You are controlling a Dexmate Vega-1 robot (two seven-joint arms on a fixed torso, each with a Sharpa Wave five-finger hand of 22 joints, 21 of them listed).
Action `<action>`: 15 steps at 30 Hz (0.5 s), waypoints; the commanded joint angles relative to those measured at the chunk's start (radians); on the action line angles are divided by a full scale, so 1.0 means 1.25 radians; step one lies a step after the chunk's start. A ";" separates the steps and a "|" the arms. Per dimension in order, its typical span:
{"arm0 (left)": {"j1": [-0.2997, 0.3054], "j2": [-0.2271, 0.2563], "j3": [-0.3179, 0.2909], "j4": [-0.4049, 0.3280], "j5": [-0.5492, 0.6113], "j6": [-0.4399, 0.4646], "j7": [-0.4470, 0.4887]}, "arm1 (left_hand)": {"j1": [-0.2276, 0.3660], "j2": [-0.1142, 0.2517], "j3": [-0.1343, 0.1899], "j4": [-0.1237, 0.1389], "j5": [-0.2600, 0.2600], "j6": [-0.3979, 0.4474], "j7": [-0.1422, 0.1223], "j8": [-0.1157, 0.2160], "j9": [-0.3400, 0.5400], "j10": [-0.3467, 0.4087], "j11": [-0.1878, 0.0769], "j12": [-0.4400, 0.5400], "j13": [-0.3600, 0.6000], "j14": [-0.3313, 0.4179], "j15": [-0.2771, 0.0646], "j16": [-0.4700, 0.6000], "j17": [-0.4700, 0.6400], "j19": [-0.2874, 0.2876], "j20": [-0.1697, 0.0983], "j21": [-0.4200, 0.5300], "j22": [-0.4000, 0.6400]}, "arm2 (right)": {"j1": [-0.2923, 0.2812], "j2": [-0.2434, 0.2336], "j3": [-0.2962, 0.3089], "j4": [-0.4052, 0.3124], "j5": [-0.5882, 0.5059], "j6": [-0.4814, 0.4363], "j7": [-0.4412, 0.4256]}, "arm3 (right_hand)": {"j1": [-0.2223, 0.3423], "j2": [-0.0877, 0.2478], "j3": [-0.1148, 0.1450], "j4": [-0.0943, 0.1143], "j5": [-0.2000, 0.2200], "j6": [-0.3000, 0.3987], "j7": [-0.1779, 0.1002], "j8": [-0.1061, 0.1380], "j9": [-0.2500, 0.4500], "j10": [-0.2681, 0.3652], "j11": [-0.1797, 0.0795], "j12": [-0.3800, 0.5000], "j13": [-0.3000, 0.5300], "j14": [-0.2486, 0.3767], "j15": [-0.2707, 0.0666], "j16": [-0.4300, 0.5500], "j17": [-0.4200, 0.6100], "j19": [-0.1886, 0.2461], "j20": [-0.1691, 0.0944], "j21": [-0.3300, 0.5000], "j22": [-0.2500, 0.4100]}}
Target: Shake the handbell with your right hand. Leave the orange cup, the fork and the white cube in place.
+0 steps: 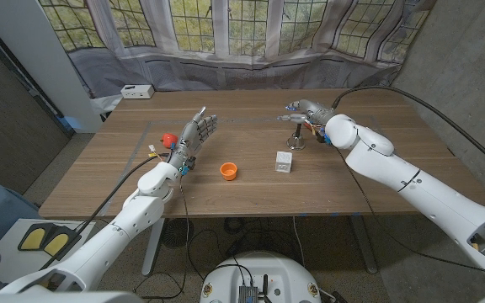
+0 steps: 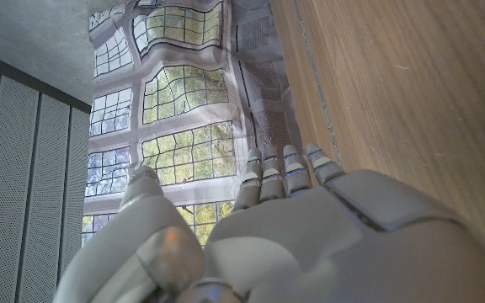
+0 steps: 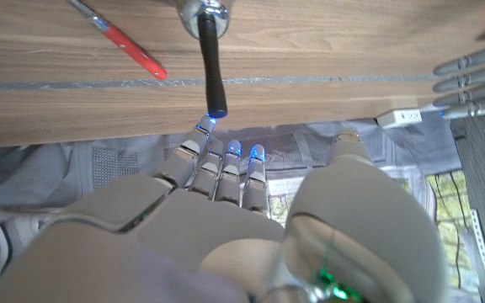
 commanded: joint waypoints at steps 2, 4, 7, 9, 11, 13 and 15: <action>-0.020 0.004 0.009 0.000 0.010 0.005 -0.011 | -0.006 0.000 0.006 -0.001 -0.001 0.006 0.004 0.005 0.001 0.007 0.001 0.004 0.003 0.004 -0.002 0.004 0.001 0.004 -0.002 0.004 0.002 | -0.065 -0.001 0.063 0.020 0.175 0.186 -0.196 | -0.001 0.008 0.008 -0.001 -0.001 -0.009 0.003 -0.003 0.000 -0.009 0.003 -0.003 0.001 -0.006 0.001 0.005 0.001 -0.007 0.001 0.005 0.002; -0.023 0.003 0.011 0.001 0.012 0.005 -0.011 | -0.006 0.000 0.006 -0.001 -0.001 0.006 0.005 0.005 0.001 0.008 0.001 0.004 0.003 0.004 -0.001 0.004 0.001 0.004 -0.002 0.004 0.002 | -0.071 -0.002 0.069 0.028 0.187 0.218 -0.212 | 0.002 0.009 0.010 -0.004 -0.001 -0.012 0.005 -0.003 0.000 -0.014 0.002 -0.003 0.001 -0.007 0.001 0.005 0.000 -0.008 0.001 0.006 0.002; -0.029 0.001 0.013 0.005 0.017 0.003 -0.011 | -0.006 0.000 0.006 -0.001 -0.001 0.005 0.006 0.005 0.001 0.006 0.000 0.004 0.003 0.004 -0.001 0.004 0.001 0.005 -0.002 0.004 0.002 | -0.083 -0.006 0.082 0.040 0.210 0.275 -0.229 | 0.004 0.009 0.011 -0.006 -0.002 -0.022 0.007 -0.005 0.000 -0.021 0.002 -0.004 0.000 -0.010 0.002 0.006 -0.001 -0.009 0.001 0.006 0.002; -0.034 0.002 0.015 0.006 0.021 0.004 -0.011 | -0.006 0.000 0.006 -0.001 -0.001 0.005 0.006 0.005 0.001 0.005 0.004 0.003 0.003 0.005 -0.001 0.004 0.001 0.005 -0.002 0.004 0.002 | -0.093 -0.008 0.091 0.047 0.226 0.312 -0.240 | 0.004 0.009 0.012 -0.007 -0.002 -0.024 0.008 -0.005 -0.001 -0.021 0.003 -0.004 0.000 -0.012 0.003 0.005 -0.002 -0.012 0.001 0.005 0.002; -0.038 0.005 0.016 0.001 0.031 0.001 -0.008 | -0.007 0.000 0.006 -0.001 -0.001 0.004 0.006 0.004 0.001 0.004 0.004 0.003 0.003 0.004 0.000 0.004 0.001 0.005 -0.003 0.004 0.001 | -0.105 -0.007 0.101 0.050 0.234 0.341 -0.260 | 0.003 0.009 0.012 -0.008 -0.003 -0.026 0.007 -0.005 -0.001 -0.024 0.004 -0.003 -0.001 -0.019 0.005 0.004 -0.002 -0.016 0.002 0.005 0.002; -0.040 0.010 0.015 -0.007 0.042 -0.001 0.000 | -0.007 0.000 0.006 -0.001 -0.001 0.001 0.006 0.003 0.001 0.001 0.006 0.001 0.003 0.003 0.001 0.003 0.001 0.005 -0.003 0.004 0.001 | -0.115 -0.010 0.111 0.051 0.249 0.368 -0.266 | 0.002 0.009 0.012 -0.008 -0.003 -0.026 0.007 -0.004 -0.001 -0.025 0.006 -0.003 -0.001 -0.021 0.006 0.004 -0.003 -0.020 0.003 0.004 0.002; -0.041 0.012 0.014 -0.015 0.052 -0.002 0.012 | -0.007 -0.001 0.006 -0.001 -0.001 0.000 0.006 0.002 0.001 0.002 0.008 0.002 0.003 0.003 0.001 0.003 0.001 0.005 -0.002 0.004 0.001 | -0.129 -0.014 0.128 0.053 0.271 0.405 -0.269 | 0.001 0.008 0.012 -0.009 -0.003 -0.024 0.008 -0.002 -0.001 -0.027 0.006 -0.002 -0.001 -0.024 0.007 0.004 -0.003 -0.022 0.004 0.004 0.002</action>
